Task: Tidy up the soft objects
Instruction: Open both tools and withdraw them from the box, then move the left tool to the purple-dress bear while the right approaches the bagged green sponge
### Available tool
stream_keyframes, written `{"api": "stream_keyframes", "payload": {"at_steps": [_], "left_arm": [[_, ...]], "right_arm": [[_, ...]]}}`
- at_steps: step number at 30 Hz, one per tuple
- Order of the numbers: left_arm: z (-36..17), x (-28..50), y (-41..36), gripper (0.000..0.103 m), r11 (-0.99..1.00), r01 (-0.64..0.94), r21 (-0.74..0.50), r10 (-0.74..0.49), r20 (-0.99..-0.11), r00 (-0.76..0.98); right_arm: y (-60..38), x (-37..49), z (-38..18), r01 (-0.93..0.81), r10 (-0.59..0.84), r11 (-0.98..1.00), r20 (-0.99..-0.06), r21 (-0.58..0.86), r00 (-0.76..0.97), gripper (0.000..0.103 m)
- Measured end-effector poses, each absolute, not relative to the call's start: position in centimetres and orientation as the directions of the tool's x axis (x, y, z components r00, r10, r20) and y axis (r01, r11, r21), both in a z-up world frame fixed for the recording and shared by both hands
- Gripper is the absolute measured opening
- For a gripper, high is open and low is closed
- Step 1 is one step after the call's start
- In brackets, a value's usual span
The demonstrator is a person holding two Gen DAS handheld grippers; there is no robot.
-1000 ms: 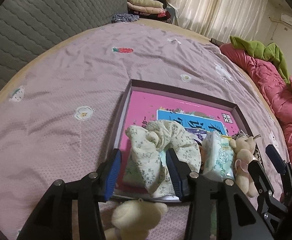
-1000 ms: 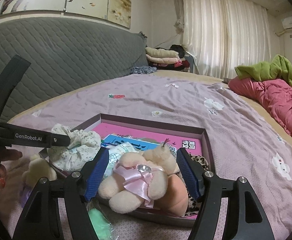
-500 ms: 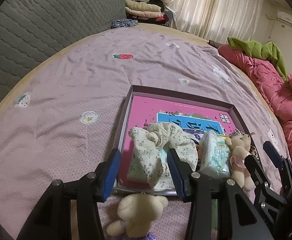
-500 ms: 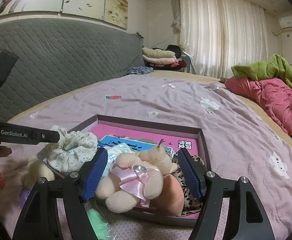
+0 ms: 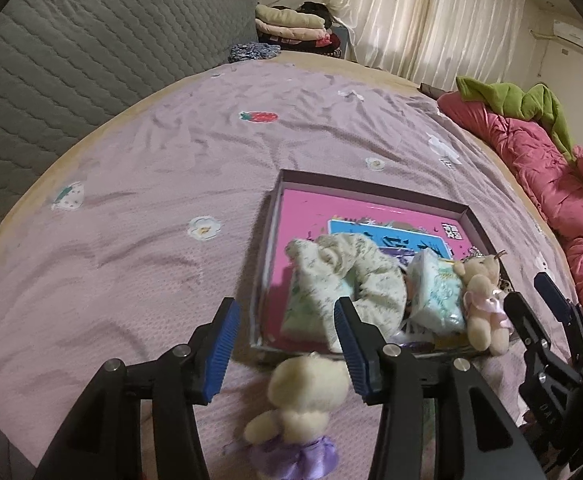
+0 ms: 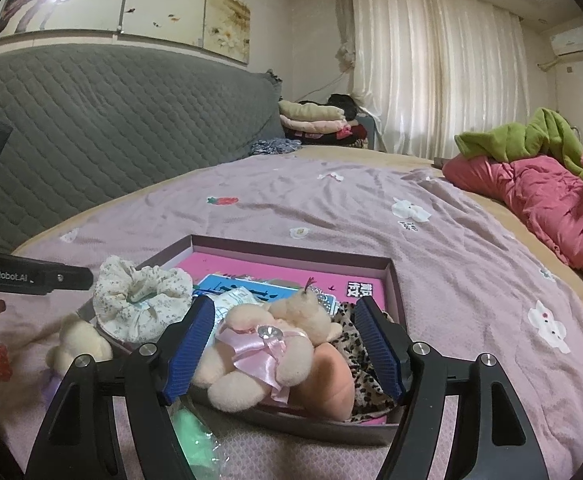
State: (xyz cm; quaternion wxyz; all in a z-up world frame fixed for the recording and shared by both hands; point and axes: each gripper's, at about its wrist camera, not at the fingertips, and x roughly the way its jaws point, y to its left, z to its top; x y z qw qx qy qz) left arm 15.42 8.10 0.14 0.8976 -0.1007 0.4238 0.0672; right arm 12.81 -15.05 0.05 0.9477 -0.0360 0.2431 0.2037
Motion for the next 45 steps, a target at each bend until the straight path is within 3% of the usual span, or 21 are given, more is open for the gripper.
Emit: {"api": "stream_keyframes", "payload": {"at_steps": [12, 29, 45], "left_arm": [[-0.6, 13.2, 8.2, 0.050, 0.973, -0.197, -0.122, 0.022, -0.798, 0.602], [-0.5, 10.3, 6.7, 0.053, 0.983, -0.145, -0.113, -0.005, -0.806, 0.592], [-2.4, 8.5, 7.5, 0.053, 0.983, -0.143, -0.115, -0.016, -0.830, 0.557]], "right_arm": [[-15.0, 10.0, 0.4, -0.423, 0.380, 0.906, -0.485, 0.023, 0.788, 0.074], [-16.2, 7.0, -0.2, -0.382, 0.372, 0.918, -0.564, 0.105, 0.737, 0.074], [-14.4, 5.3, -1.4, -0.428, 0.381, 0.900, -0.627, 0.082, 0.679, 0.074]]}}
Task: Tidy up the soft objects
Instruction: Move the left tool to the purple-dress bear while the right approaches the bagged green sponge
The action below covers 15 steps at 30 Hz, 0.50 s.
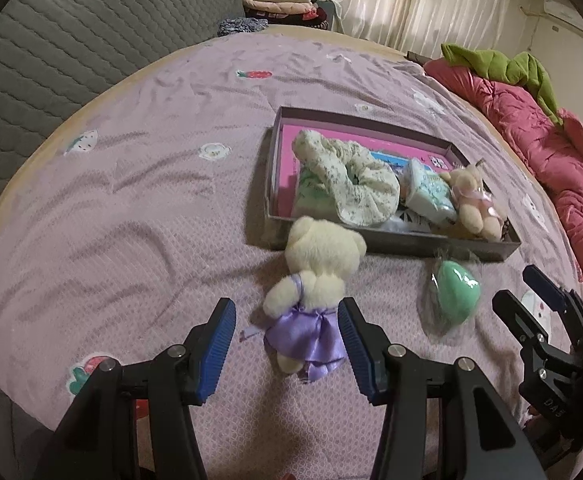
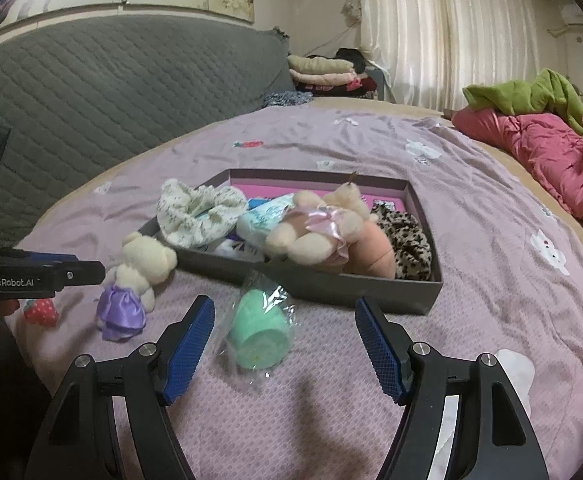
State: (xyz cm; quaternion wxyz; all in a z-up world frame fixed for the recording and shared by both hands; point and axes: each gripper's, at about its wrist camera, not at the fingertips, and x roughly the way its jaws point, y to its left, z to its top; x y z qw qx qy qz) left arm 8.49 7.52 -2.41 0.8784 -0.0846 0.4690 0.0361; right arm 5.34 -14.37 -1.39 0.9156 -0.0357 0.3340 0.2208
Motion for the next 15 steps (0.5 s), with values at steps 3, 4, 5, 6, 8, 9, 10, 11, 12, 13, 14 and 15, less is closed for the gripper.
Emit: {"api": "stream_keyframes", "payload": {"at_steps": [3, 4, 5, 6, 8, 9, 10, 11, 12, 13, 14, 15], "left_arm": [[-3.1, 8.5, 7.4, 0.053, 0.983, -0.136, -0.120, -0.026, -0.837, 0.547], [-3.3, 8.6, 7.4, 0.053, 0.984, -0.136, -0.120, -0.027, -0.838, 0.544], [-3.5, 8.7, 7.4, 0.053, 0.984, -0.134, -0.122, -0.030, -0.841, 0.541], [-3.7, 8.7, 7.5, 0.053, 0.983, -0.134, -0.124, -0.033, -0.842, 0.539], [-4.1, 8.8, 7.6, 0.053, 0.981, -0.137, -0.137, -0.043, -0.844, 0.535], [-4.3, 8.9, 7.7, 0.053, 0.980, -0.137, -0.143, -0.049, -0.845, 0.533], [-4.5, 9.0, 7.7, 0.053, 0.979, -0.138, -0.149, -0.054, -0.846, 0.530], [-4.7, 9.2, 7.8, 0.053, 0.978, -0.137, -0.159, -0.064, -0.848, 0.526], [-4.9, 9.3, 7.8, 0.053, 0.976, -0.136, -0.170, -0.075, -0.849, 0.523], [-5.1, 9.4, 7.9, 0.054, 0.973, -0.137, -0.185, -0.088, -0.849, 0.521], [-5.3, 9.6, 7.9, 0.054, 0.969, -0.138, -0.203, -0.104, -0.848, 0.520], [-5.5, 9.7, 7.9, 0.055, 0.967, -0.137, -0.214, -0.114, -0.847, 0.520]], "right_arm": [[-14.0, 5.4, -1.8, -0.438, 0.383, 0.896, -0.637, 0.078, 0.669, 0.074], [-13.9, 5.5, -2.0, -0.440, 0.382, 0.895, -0.640, 0.076, 0.666, 0.074], [-13.7, 5.6, -2.2, -0.444, 0.382, 0.893, -0.646, 0.073, 0.661, 0.074], [-13.6, 5.7, -2.4, -0.447, 0.383, 0.892, -0.649, 0.073, 0.658, 0.074], [-13.4, 6.0, -2.8, -0.453, 0.387, 0.888, -0.657, 0.077, 0.646, 0.074], [-13.3, 6.1, -3.0, -0.455, 0.389, 0.887, -0.660, 0.079, 0.643, 0.074], [-13.2, 6.2, -3.2, -0.457, 0.391, 0.886, -0.664, 0.082, 0.638, 0.074], [-13.1, 6.4, -3.5, -0.459, 0.391, 0.885, -0.669, 0.084, 0.632, 0.074], [-13.0, 6.6, -3.7, -0.459, 0.390, 0.885, -0.673, 0.083, 0.629, 0.074], [-13.0, 6.8, -3.9, -0.459, 0.388, 0.885, -0.677, 0.083, 0.626, 0.074], [-12.9, 7.0, -4.1, -0.458, 0.387, 0.885, -0.680, 0.084, 0.623, 0.074], [-12.9, 7.2, -4.3, -0.460, 0.389, 0.884, -0.684, 0.088, 0.617, 0.074]]}}
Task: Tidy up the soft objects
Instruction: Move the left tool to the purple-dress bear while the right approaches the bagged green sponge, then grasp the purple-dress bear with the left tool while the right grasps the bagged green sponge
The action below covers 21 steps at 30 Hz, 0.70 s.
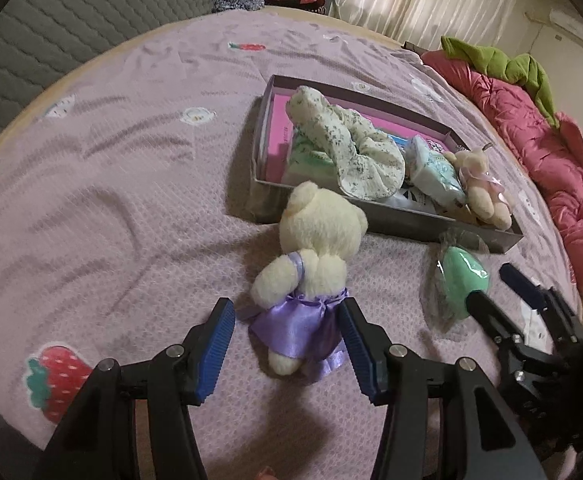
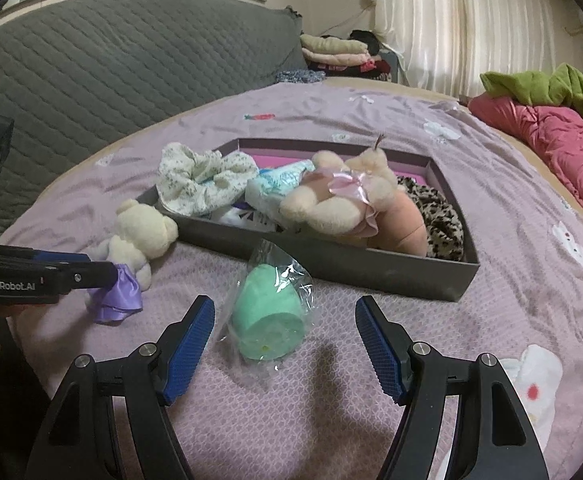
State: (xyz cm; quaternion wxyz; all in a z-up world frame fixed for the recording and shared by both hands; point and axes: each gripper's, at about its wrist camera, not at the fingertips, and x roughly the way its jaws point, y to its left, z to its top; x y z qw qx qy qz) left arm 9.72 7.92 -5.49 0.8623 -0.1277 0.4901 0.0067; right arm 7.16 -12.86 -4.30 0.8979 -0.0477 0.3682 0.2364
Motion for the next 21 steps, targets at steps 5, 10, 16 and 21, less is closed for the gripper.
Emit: {"api": "stream_keyframes", "payload": {"at_steps": [5, 10, 16, 21], "left_arm": [[-6.1, 10.6, 7.6, 0.055, 0.967, -0.129, -0.218, -0.122, -0.848, 0.516], [-6.8, 11.6, 7.4, 0.055, 0.963, -0.134, -0.232, -0.134, -0.850, 0.509], [-7.4, 12.4, 7.0, 0.055, 0.963, -0.139, -0.233, -0.135, -0.856, 0.500], [-7.6, 12.6, 6.6, 0.055, 0.966, -0.138, -0.219, -0.122, -0.855, 0.504]], "right_arm": [[-12.4, 8.0, -5.1, -0.466, 0.393, 0.880, -0.695, 0.095, 0.601, 0.074], [-11.4, 8.3, -5.8, -0.496, 0.388, 0.866, -0.709, 0.062, 0.589, 0.074], [-10.2, 8.4, -6.5, -0.523, 0.371, 0.852, -0.725, 0.017, 0.581, 0.069], [-10.1, 8.5, -6.6, -0.531, 0.382, 0.847, -0.726, 0.026, 0.573, 0.056]]}}
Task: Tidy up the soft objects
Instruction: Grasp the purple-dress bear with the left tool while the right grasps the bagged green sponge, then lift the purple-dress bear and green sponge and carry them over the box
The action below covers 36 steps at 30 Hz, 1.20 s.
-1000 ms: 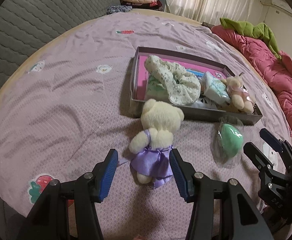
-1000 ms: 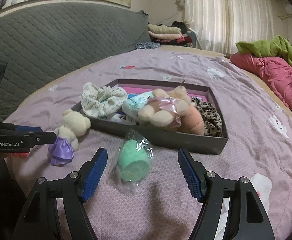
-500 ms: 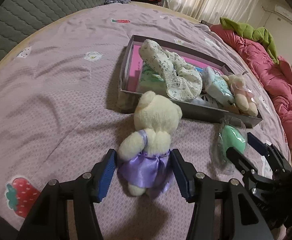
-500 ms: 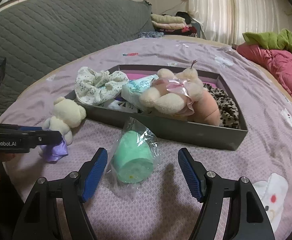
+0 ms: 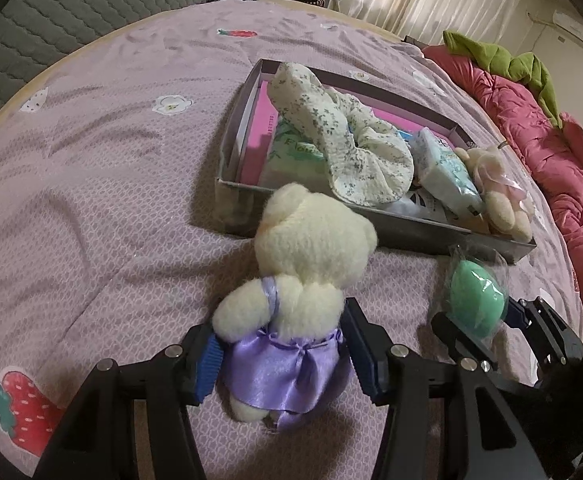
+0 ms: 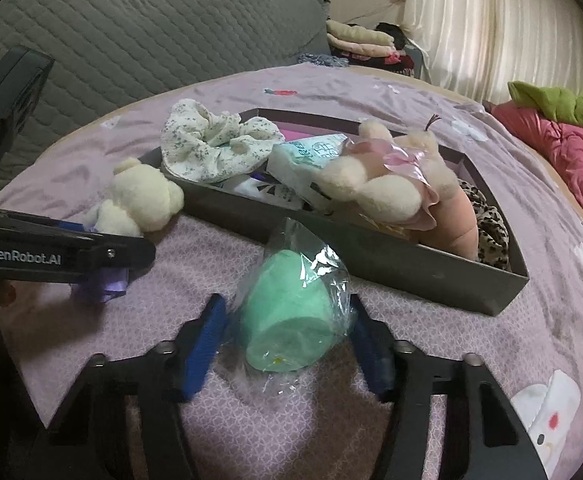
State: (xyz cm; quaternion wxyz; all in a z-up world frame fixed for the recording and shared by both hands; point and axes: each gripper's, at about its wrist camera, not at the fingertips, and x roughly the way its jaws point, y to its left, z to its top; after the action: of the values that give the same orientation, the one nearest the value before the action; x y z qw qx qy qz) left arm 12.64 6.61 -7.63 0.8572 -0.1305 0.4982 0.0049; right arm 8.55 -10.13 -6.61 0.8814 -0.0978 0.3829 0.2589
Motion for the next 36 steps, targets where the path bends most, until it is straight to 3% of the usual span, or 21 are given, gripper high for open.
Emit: {"api": "stream_keyframes", "payload": {"at_steps": [10, 36], "left_arm": [[-7.4, 12.3, 6.4, 0.044, 0.962, -0.122, -0.243, -0.147, -0.841, 0.520], [-1.2, 10.6, 4.4, 0.043, 0.960, -0.043, -0.276, -0.194, -0.769, 0.609]], "right_arm": [[-10.4, 8.5, -6.0, -0.545, 0.422, 0.836, -0.717, 0.071, 0.555, 0.049], [-13.1, 6.8, -0.7, -0.542, 0.501, 0.834, -0.558, 0.106, 0.662, 0.049]]}}
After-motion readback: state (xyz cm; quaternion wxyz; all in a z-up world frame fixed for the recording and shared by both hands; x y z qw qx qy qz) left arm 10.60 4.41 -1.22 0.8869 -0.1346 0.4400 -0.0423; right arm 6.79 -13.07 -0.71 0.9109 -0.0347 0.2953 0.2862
